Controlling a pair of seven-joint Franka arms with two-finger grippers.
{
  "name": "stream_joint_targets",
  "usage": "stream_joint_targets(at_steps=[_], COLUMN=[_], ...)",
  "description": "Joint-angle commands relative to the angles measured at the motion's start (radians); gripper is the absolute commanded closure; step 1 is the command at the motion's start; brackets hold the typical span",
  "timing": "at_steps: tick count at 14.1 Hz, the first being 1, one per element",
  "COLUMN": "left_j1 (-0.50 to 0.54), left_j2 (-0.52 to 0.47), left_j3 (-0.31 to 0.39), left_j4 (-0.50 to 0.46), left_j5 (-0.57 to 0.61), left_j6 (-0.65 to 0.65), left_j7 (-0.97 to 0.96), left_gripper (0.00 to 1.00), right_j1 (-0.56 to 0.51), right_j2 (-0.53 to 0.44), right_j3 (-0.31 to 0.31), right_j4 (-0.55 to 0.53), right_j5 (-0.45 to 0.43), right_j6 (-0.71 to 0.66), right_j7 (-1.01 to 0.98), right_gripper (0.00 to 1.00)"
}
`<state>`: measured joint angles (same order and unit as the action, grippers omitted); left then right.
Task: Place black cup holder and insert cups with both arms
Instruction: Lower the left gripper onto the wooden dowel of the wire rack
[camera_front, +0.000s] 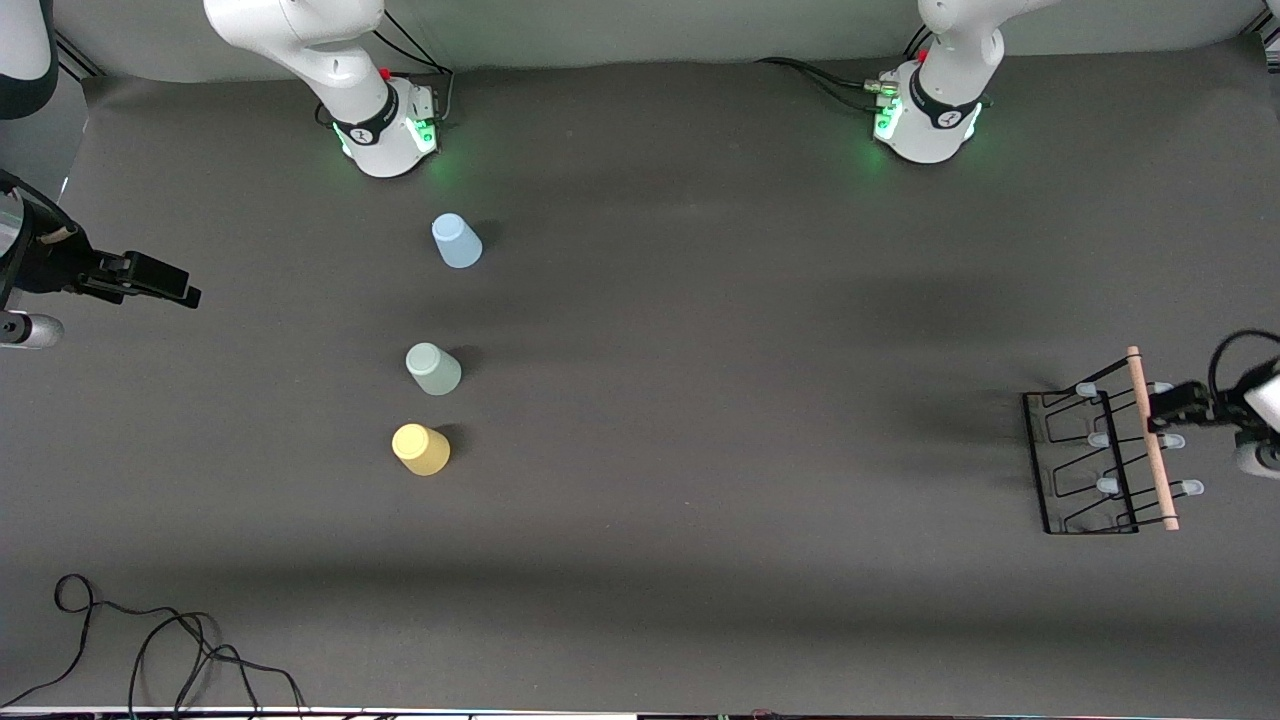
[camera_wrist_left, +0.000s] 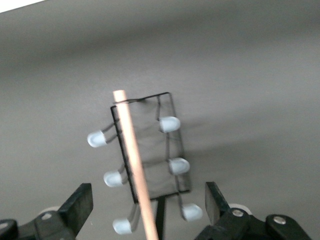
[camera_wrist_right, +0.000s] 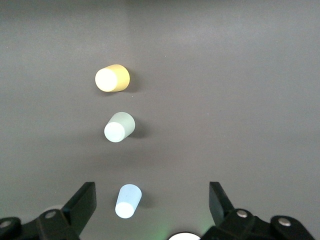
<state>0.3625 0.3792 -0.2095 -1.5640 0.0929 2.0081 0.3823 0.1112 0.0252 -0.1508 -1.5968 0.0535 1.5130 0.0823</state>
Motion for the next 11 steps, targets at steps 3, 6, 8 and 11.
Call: stream_joint_targets(at_steps=[3, 6, 8, 11], left_j1=[0.033, 0.032, 0.035, 0.038], left_j2=[0.116, 0.121, 0.138, 0.142], left_j3=[-0.01, -0.01, -0.007, -0.007], left_j4=[0.047, 0.038, 0.03, -0.016], left_j5=[0.03, 0.031, 0.033, 0.047], left_j6=[0.072, 0.014, 0.008, 0.008], left_j7=[0.089, 0.089, 0.089, 0.086], left_gripper=[0.0, 0.13, 0.27, 0.44], right_j1=[0.002, 0.002, 0.002, 0.002], right_j2=[-0.024, -0.025, -0.025, -0.025], right_j3=[0.004, 0.004, 0.004, 0.004], right_j4=[-0.018, -0.02, -0.02, -0.02], right_j5=[-0.02, -0.02, -0.02, -0.02], right_j6=[0.001, 0.001, -0.002, -0.005], right_j7=[-0.006, -0.004, -0.004, -0.006], right_gripper=[0.0, 0.0, 0.0, 0.0])
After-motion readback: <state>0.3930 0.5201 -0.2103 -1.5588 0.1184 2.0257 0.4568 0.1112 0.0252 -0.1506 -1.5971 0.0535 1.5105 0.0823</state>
